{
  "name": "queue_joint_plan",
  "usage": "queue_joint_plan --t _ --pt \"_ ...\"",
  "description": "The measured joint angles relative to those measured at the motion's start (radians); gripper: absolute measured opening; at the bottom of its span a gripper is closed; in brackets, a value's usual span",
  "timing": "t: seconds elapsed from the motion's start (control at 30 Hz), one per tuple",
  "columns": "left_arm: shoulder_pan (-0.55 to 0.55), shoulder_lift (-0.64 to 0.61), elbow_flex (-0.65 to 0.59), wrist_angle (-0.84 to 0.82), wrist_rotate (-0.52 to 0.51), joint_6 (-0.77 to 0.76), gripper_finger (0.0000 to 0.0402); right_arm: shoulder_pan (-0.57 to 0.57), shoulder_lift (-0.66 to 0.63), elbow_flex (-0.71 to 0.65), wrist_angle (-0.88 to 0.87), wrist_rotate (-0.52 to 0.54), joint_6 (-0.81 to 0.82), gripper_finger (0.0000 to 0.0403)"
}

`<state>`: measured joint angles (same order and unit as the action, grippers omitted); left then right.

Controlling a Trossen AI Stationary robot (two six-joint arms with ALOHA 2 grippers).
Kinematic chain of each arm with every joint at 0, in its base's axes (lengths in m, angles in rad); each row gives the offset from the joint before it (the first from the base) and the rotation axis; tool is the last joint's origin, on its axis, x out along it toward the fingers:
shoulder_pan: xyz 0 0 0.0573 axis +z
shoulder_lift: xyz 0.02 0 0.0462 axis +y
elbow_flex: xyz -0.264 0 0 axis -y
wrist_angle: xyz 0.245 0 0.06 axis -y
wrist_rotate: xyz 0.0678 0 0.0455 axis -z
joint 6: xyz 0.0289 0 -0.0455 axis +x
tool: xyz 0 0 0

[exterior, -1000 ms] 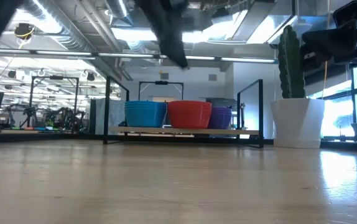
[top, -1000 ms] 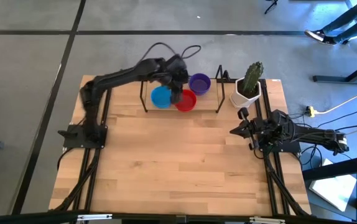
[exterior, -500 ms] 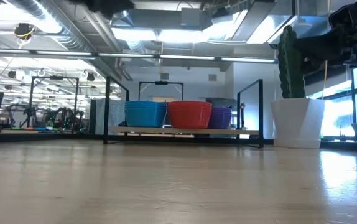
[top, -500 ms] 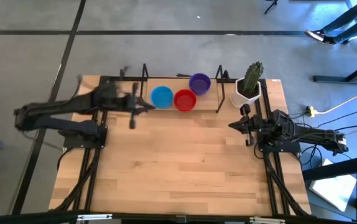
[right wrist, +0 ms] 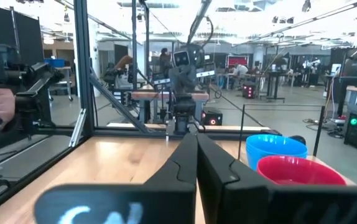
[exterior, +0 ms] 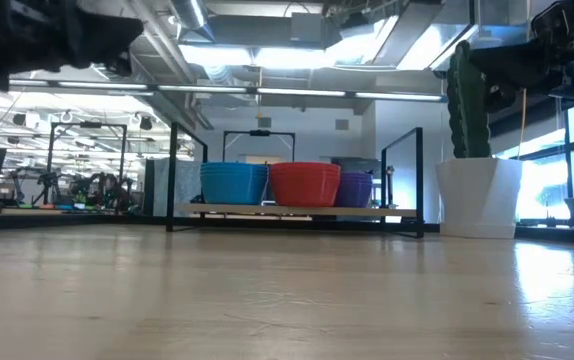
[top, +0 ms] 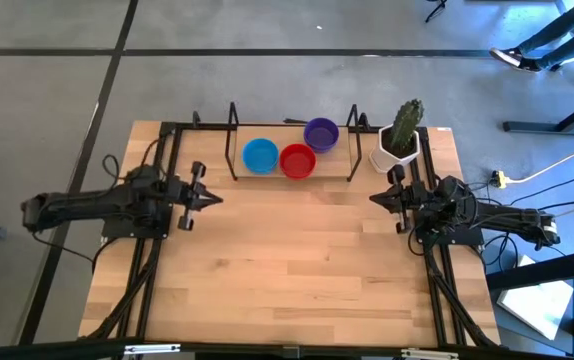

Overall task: Pick & Place Mini bowls
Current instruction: Return to Home Position

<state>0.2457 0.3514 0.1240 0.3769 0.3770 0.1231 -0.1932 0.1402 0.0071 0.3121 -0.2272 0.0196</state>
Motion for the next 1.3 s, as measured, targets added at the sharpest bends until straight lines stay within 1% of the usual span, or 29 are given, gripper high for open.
queue_joint_plan --t 0.07,0.13,0.27,0.43,0.6,0.7,1.1,1.3 --pt "-0.008 -0.036 -0.038 0.025 -0.007 -0.003 0.0002 0.000 0.000 0.000 0.001 0.000 0.001 0.0002" --pt "-0.021 -0.072 -0.069 0.028 -0.008 0.030 0.0002 0.000 0.000 0.000 0.001 0.000 0.004 0.0002" --pt "-0.043 -0.135 -0.094 0.013 0.002 0.054 0.0002 0.000 0.000 0.000 0.001 0.000 0.026 0.0002" --pt "-0.043 -0.225 -0.094 -0.089 0.011 0.081 0.0002 0.000 0.000 0.000 0.003 0.000 0.023 0.0002" --pt "-0.043 -0.353 -0.094 -0.254 0.007 0.089 0.0002 0.000 0.000 0.000 0.004 -0.001 0.025 0.0002" --pt "-0.042 -0.351 -0.094 -0.284 0.007 0.080 0.0002 0.000 0.000 0.000 0.004 -0.001 0.017 0.0002" --pt "-0.041 -0.351 -0.102 -0.279 0.005 0.071 0.0003 0.000 0.000 0.000 0.019 -0.001 0.026 0.0006" --pt "-0.041 -0.348 -0.102 -0.347 -0.023 0.131 0.0005 0.000 0.001 0.000 -0.009 -0.001 0.023 0.0007"
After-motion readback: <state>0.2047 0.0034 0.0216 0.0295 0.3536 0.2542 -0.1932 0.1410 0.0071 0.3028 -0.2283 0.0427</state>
